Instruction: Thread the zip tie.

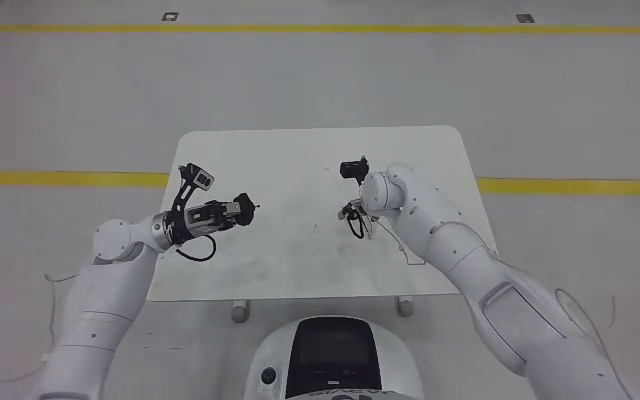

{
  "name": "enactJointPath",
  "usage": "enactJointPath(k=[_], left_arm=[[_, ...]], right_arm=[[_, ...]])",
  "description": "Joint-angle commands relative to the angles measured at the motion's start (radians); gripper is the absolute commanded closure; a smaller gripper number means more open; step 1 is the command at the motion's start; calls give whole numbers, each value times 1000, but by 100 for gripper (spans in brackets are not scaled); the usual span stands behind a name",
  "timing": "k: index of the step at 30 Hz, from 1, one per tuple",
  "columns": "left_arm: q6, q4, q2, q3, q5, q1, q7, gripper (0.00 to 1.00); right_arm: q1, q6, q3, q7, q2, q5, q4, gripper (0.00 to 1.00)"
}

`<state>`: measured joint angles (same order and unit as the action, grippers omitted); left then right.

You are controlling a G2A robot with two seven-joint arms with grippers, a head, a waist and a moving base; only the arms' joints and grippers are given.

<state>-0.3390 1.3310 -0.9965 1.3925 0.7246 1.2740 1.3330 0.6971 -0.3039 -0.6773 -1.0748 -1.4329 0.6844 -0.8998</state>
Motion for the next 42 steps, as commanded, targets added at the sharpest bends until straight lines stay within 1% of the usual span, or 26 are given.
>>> enactJointPath(k=[1,2,8,15,19,27,36,42], left_arm=[[0,0,0,0,0,0,0,100],[0,0,0,0,0,0,0,100],[0,0,0,0,0,0,0,100],[0,0,0,0,0,0,0,100],[0,0,0,0,0,0,0,100],[0,0,0,0,0,0,0,100],[0,0,0,0,0,0,0,100],[0,0,0,0,0,0,0,100]], right_arm=[[-2,6,-2,2,-2,1,6,76],[-2,8,-2,5,-3,4,13,79],[-5,1,3,33,-12,27,55,83],[-10,21,12,65,-31,21,131,82],[-20,37,22,81,-48,15,181,80],[-44,65,40,100,-83,0,273,80],[-70,86,55,126,-122,-6,366,84],[-81,94,61,140,-143,-9,415,84]])
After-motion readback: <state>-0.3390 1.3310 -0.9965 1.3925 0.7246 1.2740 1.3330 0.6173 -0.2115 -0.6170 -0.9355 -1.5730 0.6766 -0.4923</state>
